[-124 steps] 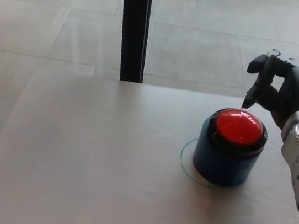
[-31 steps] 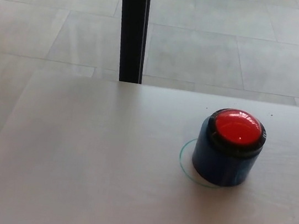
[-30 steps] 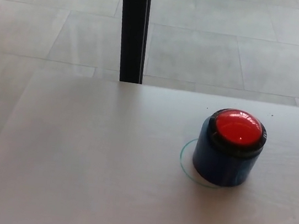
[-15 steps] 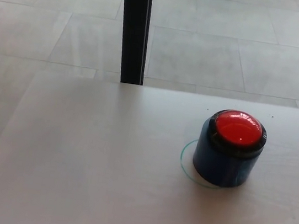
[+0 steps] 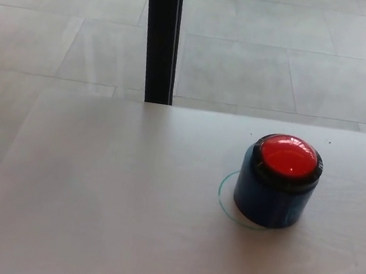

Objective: The robot uses its right hand to press the red button kept in the middle of the desk

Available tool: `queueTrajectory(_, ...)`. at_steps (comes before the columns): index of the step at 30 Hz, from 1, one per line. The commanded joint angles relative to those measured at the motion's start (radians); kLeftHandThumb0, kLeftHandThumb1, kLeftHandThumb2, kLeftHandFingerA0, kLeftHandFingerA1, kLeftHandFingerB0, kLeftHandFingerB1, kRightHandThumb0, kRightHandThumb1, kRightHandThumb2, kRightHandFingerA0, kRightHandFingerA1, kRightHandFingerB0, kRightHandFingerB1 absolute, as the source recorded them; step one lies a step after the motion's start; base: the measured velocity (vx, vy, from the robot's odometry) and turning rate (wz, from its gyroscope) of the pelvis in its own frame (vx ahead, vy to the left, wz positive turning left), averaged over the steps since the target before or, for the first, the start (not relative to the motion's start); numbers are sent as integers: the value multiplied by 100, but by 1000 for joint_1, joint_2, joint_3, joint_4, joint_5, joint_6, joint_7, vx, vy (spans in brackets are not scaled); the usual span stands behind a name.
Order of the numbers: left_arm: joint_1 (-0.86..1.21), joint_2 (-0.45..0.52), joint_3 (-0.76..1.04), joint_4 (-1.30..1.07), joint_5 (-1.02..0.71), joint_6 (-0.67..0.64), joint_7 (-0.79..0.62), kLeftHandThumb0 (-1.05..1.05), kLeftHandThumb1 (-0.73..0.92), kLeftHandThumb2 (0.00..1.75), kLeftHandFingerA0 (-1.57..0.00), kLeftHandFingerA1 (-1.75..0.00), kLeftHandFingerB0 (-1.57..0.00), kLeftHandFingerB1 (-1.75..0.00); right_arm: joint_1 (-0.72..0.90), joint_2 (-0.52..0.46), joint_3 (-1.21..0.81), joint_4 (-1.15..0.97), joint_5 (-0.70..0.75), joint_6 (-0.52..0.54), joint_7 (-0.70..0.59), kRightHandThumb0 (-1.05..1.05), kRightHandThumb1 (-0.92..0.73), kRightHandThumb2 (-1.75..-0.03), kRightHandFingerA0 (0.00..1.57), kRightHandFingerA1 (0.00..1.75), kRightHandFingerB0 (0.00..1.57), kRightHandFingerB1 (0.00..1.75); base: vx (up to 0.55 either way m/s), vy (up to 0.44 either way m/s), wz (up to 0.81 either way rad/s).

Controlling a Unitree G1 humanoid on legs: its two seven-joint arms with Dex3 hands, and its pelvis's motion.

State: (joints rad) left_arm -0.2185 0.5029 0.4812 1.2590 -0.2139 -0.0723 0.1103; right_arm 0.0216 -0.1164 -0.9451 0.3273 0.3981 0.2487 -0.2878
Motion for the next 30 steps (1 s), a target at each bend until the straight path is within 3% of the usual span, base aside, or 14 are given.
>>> queueTrajectory(1, 5, 15, -5, -5, 2, -8, -9, -44, 60, 109, -50, -135, -43, -109, 33, 13, 44, -62, 7, 45, -47, -33, -38, -66, 103, 75, 68, 62, 0, 0, 0)
queueTrajectory(5, -3, 19, 11, -3, -13, -5, -15, -46, 55, 113, -52, -148, -46, -120, 38, 2, 74, -52, 4, 50, -60, -48, -39, -52, 98, 76, 62, 55, 0, 0, 0)
queueTrajectory(6, -5, 21, 6, -3, -7, -1, -11, -46, 55, 112, -52, -147, -48, -121, 43, -1, 81, -49, 4, 51, -58, -50, -27, -74, 99, 88, 55, 63, 0, 0, 0)
queueTrajectory(7, -3, 23, 0, -6, -1, -3, -13, -44, 57, 112, -52, -145, -48, -119, 49, -1, 83, -50, 11, 53, -51, -51, -27, -72, 125, 124, 53, 63, 0, 0, 0)
queueTrajectory(9, 1, 26, -1, -7, -2, -5, -15, -44, 57, 112, -52, -145, -48, -119, 48, -1, 90, -51, 17, 53, -52, -51, -27, -72, 125, 124, 53, 63, 0, 0, 0)
queueTrajectory(10, 1, 27, 2, -7, -6, -6, -19, -42, 58, 112, -56, -148, -49, -117, 54, -3, 98, -50, 15, 52, -44, -49, -38, -52, 132, 160, 57, 52, 0, 0, 0)
queueTrajectory(15, -2, 28, -13, 6, 11, -15, -16, -46, 56, 116, -55, -139, -50, -112, 72, -7, 124, -49, 21, 32, -9, -51, -37, -52, 129, 171, 53, 52, 0, 0, 0)
queueTrajectory(16, -7, 29, -7, 3, 2, -7, -12, -45, 56, 113, -54, -142, -50, -115, 74, -7, 129, -42, 19, 27, -7, -53, -36, -58, 116, 175, 49, 52, 0, 0, 0)
queueTrajectory(17, -8, 27, 1, 1, -8, -3, -14, -45, 56, 113, -52, -143, -49, -116, 74, -8, 128, -36, 22, 22, -3, -56, -28, -73, 119, 129, 44, 58, 0, 0, 0)
queueTrajectory(18, -8, 26, 3, -1, -9, -4, -15, -45, 56, 113, -52, -143, -49, -116, 73, -9, 125, -32, 27, 19, -1, -56, -28, -73, 119, 129, 44, 58, 0, 0, 0)
queueTrajectory(19, -9, 25, 7, 1, -13, -3, -13, -44, 56, 113, -52, -144, -49, -117, 73, -4, 123, -29, 26, 5, -4, -54, -39, -53, 101, 81, 51, 50, 0, 0, 0)
queueTrajectory(21, -13, 26, 7, 1, -12, -2, -13, -44, 56, 113, -52, -144, -49, -117, 75, -1, 122, -32, 28, 2, -5, -54, -39, -53, 101, 81, 51, 50, 0, 0, 0)
queueTrajectory(23, -9, 27, -6, -2, 3, -8, -13, -44, 58, 111, -56, -144, -43, -110, 77, -2, 134, -50, 6, 19, -33, -59, -42, -53, 83, 72, 51, 51, 0, 0, 0)
queueTrajectory(30, -6, 28, -11, -4, 5, 0, -5, -41, 59, 109, -54, -144, -46, -112, 91, 6, 147, -65, 3, 6, -37, -60, -42, -56, 90, 78, 54, 53, 0, 0, 0)
